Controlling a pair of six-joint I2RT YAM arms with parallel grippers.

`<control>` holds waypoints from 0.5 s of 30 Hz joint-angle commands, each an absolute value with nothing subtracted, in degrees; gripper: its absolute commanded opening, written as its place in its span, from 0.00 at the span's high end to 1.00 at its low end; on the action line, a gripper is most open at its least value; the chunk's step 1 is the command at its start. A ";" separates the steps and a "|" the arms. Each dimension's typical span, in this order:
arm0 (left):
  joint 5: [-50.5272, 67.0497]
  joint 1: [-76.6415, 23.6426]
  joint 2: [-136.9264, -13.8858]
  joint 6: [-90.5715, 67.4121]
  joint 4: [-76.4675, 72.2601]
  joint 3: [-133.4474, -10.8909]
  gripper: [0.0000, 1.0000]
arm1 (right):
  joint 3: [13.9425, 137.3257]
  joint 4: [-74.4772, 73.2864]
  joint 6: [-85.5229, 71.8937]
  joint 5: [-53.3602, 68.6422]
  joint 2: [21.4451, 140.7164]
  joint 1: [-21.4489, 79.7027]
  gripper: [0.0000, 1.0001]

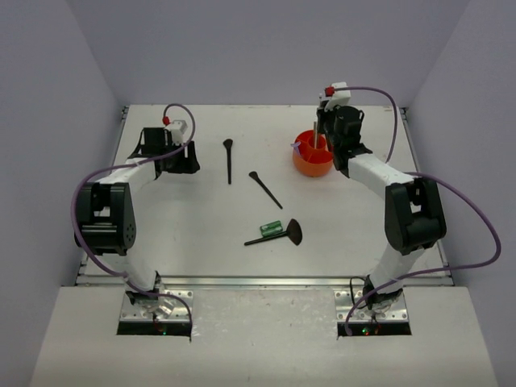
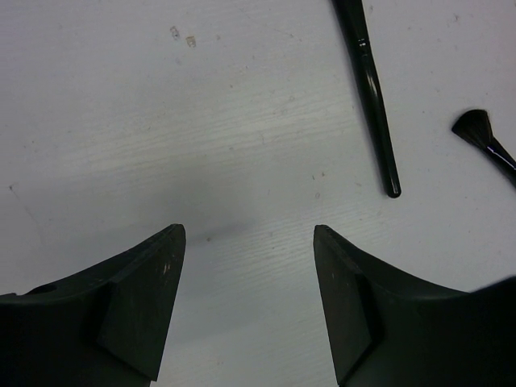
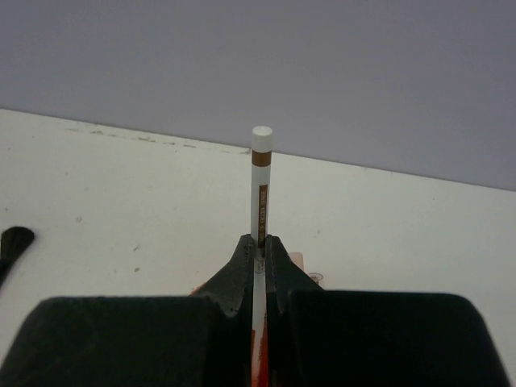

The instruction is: Organize the makeup

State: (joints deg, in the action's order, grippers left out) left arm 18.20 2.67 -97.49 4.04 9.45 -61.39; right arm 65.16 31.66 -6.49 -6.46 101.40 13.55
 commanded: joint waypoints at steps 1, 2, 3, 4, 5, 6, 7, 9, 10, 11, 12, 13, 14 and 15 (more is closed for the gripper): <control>18.11 3.86 -97.57 4.50 9.18 -63.60 0.37 | 62.64 39.92 -6.69 -6.53 102.30 13.36 1.00; 18.11 4.00 -97.74 4.54 9.25 -63.71 0.37 | 62.30 39.95 -6.87 -6.43 102.88 13.36 1.00; 18.11 4.13 -97.91 4.57 9.31 -63.81 0.37 | 61.95 39.99 -7.05 -6.31 103.44 13.36 1.00; 18.11 4.18 -98.02 4.62 9.32 -63.92 0.37 | 61.64 39.94 -7.36 -6.00 103.61 13.36 1.00; 18.08 4.24 -98.13 4.63 9.32 -64.01 0.37 | 61.24 39.95 -7.73 -5.73 103.66 13.36 1.00; 18.02 4.31 -98.26 4.57 9.31 -64.07 0.37 | 60.72 40.08 -8.17 -5.52 103.53 13.36 1.00; 18.02 4.31 -98.35 4.49 9.23 -64.07 0.37 | 60.31 40.12 -8.26 -5.20 103.49 13.32 1.00; 18.08 4.31 -98.49 4.34 9.14 -64.07 0.37 | 59.63 40.22 -8.18 -4.89 103.39 13.33 1.00; 18.14 4.27 -98.59 4.27 9.11 -64.11 0.37 | 59.40 40.25 -8.02 -4.99 103.26 13.36 1.00; 18.18 4.22 -98.71 4.21 9.05 -64.16 0.37 | 59.19 40.25 -7.89 -5.10 103.07 13.36 1.00; 18.11 4.22 -98.79 4.13 9.04 -64.16 0.37 | 58.88 40.24 -7.74 -5.09 102.90 13.36 1.00; 18.18 4.22 -98.86 4.13 8.91 -64.16 0.37 | 58.67 40.11 -7.73 -4.95 102.63 13.36 1.00; 18.27 4.26 -98.95 4.01 8.80 -64.16 0.37 | 58.39 39.89 -7.73 -4.85 102.38 13.36 1.00; 18.37 4.31 -99.05 3.87 8.70 -64.16 0.37 | 58.10 39.64 -7.73 -4.75 102.13 13.36 1.00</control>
State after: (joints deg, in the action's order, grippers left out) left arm 18.02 3.49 -98.80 4.08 10.13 -61.93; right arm 58.50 35.99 -7.57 -5.32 103.92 13.52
